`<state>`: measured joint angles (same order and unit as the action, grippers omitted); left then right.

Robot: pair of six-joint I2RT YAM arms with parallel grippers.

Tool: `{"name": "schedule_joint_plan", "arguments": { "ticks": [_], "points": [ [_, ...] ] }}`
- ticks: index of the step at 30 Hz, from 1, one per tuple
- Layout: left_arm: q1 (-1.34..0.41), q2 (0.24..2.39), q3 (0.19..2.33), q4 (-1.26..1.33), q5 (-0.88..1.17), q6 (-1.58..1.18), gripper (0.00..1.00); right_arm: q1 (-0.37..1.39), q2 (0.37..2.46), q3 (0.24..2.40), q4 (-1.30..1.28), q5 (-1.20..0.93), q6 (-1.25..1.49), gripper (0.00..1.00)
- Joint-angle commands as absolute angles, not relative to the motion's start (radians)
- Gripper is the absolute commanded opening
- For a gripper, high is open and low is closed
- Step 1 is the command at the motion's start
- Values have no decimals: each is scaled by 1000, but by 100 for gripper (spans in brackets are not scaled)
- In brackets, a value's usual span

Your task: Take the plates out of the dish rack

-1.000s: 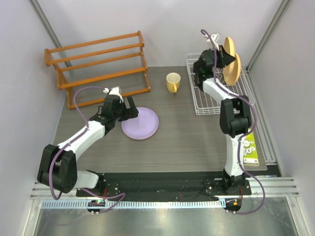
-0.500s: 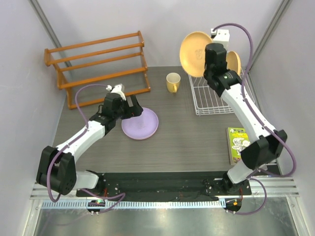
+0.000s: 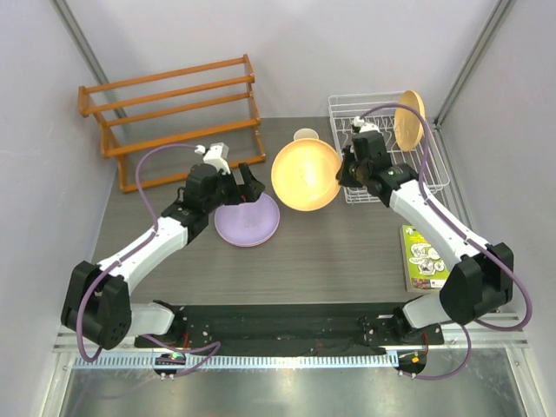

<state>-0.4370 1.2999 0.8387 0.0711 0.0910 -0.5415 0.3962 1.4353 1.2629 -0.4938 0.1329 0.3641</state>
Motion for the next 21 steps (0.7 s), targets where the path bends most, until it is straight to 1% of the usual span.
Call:
{"name": "schedule_joint_plan", "arguments": {
  "ticks": [1, 6, 8, 10, 13, 14, 15, 16, 17, 18, 20, 21],
  "points": [
    [-469, 1279, 810, 198, 112, -545, 100, 417, 1342, 1207, -381, 28, 465, 1],
    [-509, 1299, 790, 233, 101, -551, 99, 436, 1335, 1163, -341, -31, 517, 1],
    [-525, 1304, 785, 252, 91, -552, 98, 442, 1338, 1149, -324, -49, 532, 1],
    [-531, 1305, 781, 259, 83, -552, 88, 446, 1341, 1146, -318, -58, 538, 1],
    [-537, 1313, 787, 256, 72, -552, 65, 449, 1338, 1144, -311, -77, 546, 1],
    [-538, 1316, 798, 247, 71, -549, 47, 449, 1336, 1146, -310, -75, 548, 1],
    [-538, 1321, 802, 233, 60, -548, 37, 451, 1335, 1143, -310, -69, 549, 1],
    [-540, 1325, 807, 212, 55, -545, 17, 451, 1328, 1143, -311, -64, 546, 1],
    [-541, 1324, 811, 204, 46, -542, 10, 451, 1325, 1141, -311, -51, 545, 1],
    [-541, 1324, 811, 195, 28, -540, 0, 451, 1322, 1143, -310, -46, 543, 1],
    [-543, 1312, 811, 169, 14, -529, 0, 449, 1321, 1143, -313, -32, 538, 3],
    [-542, 1309, 810, 161, 8, -528, 0, 449, 1319, 1141, -316, -31, 538, 8]
  ]
}}
